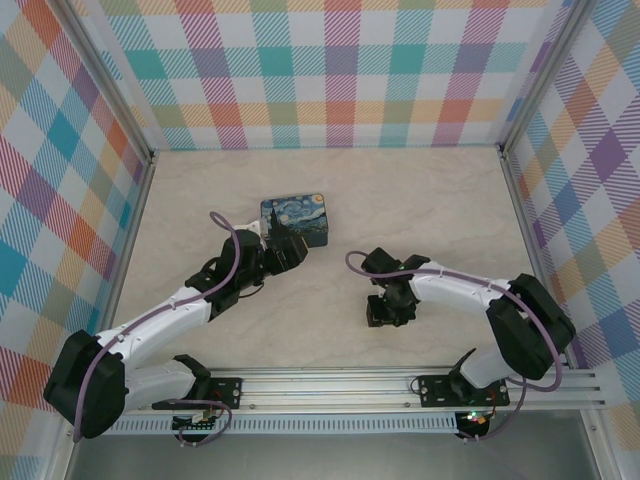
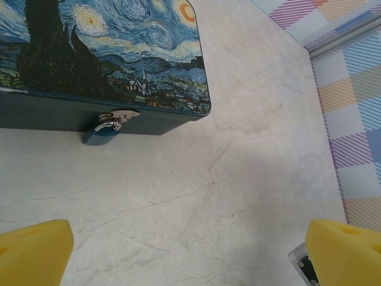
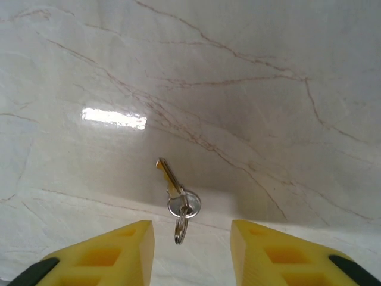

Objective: Unlock a padlock with a key

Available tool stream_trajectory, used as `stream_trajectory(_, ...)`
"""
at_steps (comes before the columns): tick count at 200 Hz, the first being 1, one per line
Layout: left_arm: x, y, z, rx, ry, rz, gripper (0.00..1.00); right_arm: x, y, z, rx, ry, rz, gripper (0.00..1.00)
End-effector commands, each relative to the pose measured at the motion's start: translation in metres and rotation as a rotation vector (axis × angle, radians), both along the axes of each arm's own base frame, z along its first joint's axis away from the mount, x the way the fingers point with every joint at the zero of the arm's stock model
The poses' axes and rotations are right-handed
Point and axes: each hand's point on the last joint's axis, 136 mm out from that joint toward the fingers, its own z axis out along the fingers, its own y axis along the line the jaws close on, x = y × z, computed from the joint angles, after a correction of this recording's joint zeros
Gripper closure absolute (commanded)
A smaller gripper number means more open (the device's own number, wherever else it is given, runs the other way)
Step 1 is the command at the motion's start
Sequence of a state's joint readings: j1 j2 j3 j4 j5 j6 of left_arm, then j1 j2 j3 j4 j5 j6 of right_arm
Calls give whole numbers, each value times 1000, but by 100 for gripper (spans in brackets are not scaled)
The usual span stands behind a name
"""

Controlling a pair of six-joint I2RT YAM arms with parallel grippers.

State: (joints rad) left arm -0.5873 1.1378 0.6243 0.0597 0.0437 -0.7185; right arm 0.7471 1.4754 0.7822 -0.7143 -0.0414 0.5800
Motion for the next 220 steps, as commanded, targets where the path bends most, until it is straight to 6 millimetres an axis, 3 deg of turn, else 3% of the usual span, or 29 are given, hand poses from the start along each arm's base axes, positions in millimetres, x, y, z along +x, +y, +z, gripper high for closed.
stream_trajectory(1, 0, -5, 5, -18, -18, -6, 0, 6, 3, 0, -16, -15, -7, 64)
stream_trajectory(125, -3, 4, 7, 11, -21, 14, 0, 1, 5, -16, -41, 36, -3, 90)
stream_trajectory(159, -5, 5, 8, 14, -20, 16, 0, 5, 7, -7, -20, 6, -5, 100)
stream_trajectory(195, -7, 3, 13, -13, -17, 11, 0, 15, 15, 10, 41, -66, -14, 100)
stream_trajectory(220, -8, -2, 21, -67, -21, -3, 0, 27, 30, 33, 165, -168, -43, 100)
